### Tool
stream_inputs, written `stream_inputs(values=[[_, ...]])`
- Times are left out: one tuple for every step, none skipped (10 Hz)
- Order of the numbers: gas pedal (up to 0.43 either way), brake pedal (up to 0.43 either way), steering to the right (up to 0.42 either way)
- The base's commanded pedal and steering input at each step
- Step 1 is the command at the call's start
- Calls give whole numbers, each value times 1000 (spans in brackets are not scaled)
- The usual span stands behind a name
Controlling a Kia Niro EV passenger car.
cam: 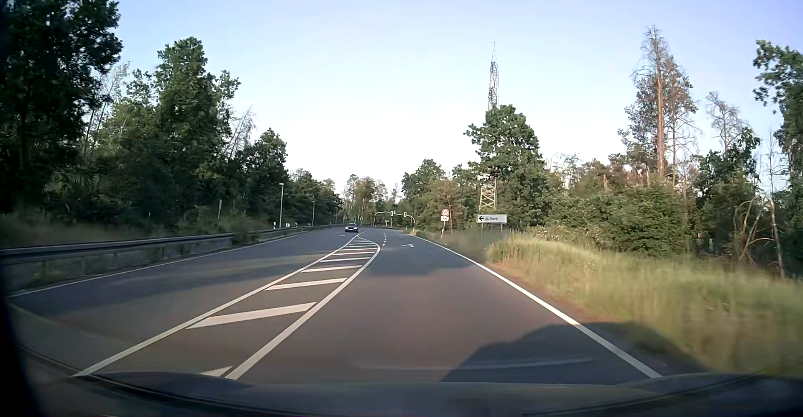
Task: Follow the waypoints while adhering to traffic rules and regulations
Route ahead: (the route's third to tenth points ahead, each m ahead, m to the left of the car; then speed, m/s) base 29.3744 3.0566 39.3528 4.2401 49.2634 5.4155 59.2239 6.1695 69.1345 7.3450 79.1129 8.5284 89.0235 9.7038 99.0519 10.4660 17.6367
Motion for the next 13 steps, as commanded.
stream_inputs(values=[[118, 12, -6], [110, 12, -6], [87, 12, -6], [79, 12, -6], [79, 12, -7], [79, 12, -6], [79, 12, -7], [79, 12, -7], [79, 12, -7], [79, 12, -6], [59, 12, -7], [28, 12, -6], [0, 12, -6]])
